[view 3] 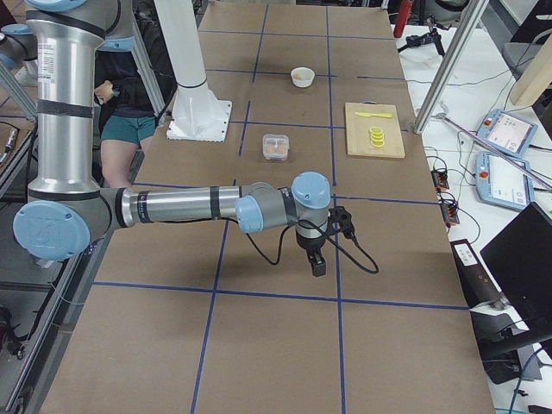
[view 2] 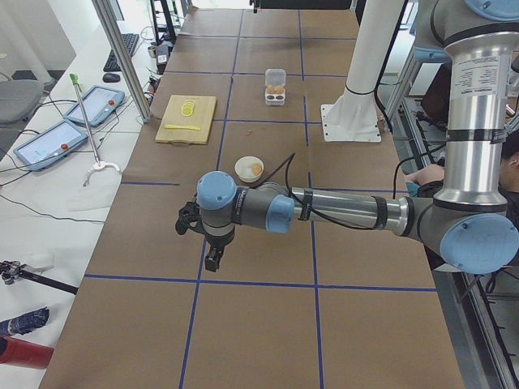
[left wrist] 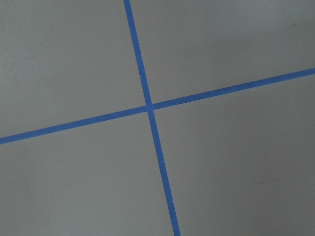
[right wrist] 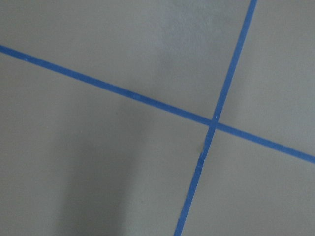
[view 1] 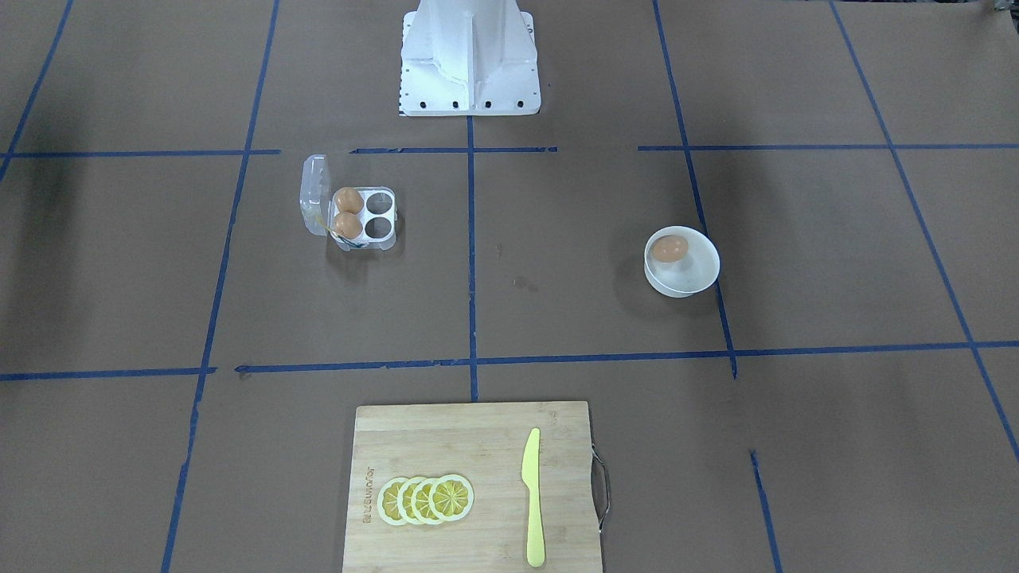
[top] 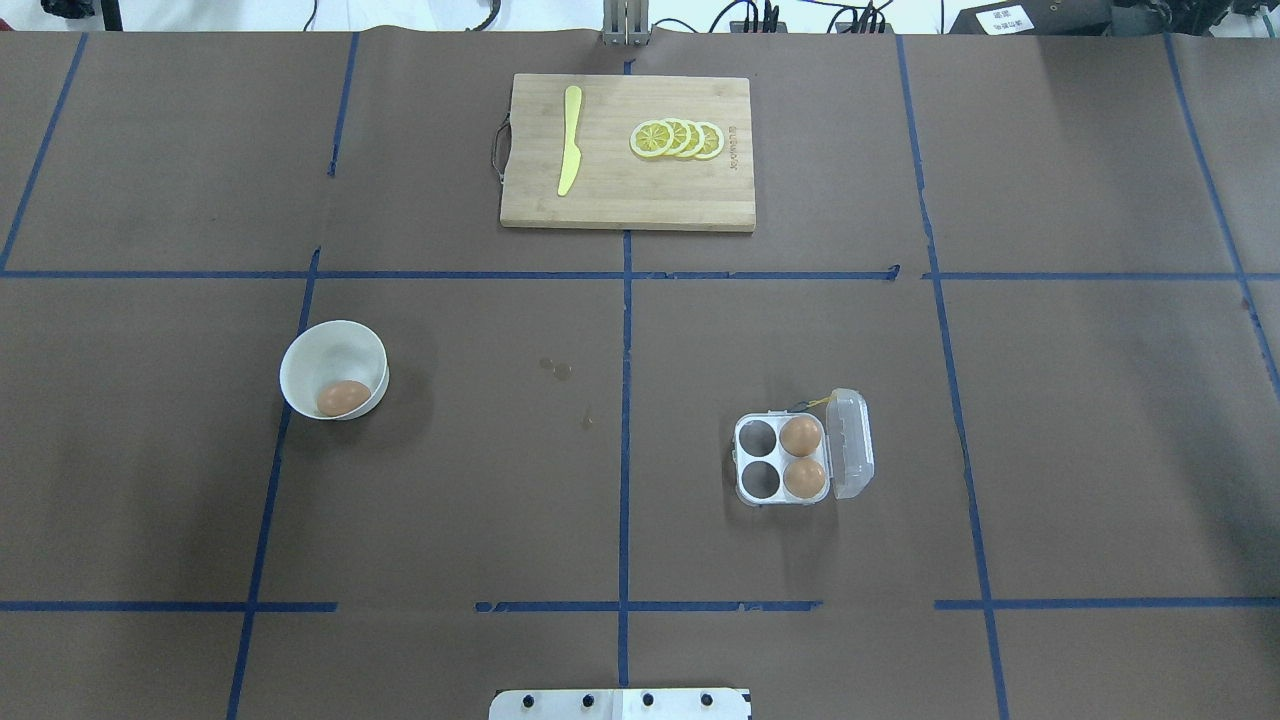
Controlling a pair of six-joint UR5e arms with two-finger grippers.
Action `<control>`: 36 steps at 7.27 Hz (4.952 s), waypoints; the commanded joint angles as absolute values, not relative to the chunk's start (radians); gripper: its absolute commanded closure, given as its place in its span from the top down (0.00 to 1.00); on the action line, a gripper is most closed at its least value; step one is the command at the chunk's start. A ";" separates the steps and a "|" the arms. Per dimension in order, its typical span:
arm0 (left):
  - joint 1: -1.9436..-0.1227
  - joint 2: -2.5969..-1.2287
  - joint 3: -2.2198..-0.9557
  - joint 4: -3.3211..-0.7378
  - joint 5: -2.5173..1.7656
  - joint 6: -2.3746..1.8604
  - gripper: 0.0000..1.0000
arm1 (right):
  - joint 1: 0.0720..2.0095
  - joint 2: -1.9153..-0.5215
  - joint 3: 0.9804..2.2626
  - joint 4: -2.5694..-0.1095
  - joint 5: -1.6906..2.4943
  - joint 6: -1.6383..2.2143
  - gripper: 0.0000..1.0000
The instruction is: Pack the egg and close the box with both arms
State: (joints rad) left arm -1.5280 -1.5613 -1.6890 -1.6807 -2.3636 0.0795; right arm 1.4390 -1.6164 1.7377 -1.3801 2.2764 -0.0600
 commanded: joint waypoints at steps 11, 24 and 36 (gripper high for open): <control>-1.344 -1.637 -1.680 -2.289 -2.381 -0.050 1.00 | 1.440 -1.577 1.740 -1.362 2.299 -0.046 1.00; -0.719 -1.710 -1.729 -2.333 -1.991 -0.210 0.87 | 1.440 -1.586 1.733 -1.362 2.301 -0.046 1.00; -0.652 -1.723 -1.694 -2.333 -1.994 -0.212 0.86 | 1.440 -1.592 1.726 -1.362 2.301 -0.046 1.00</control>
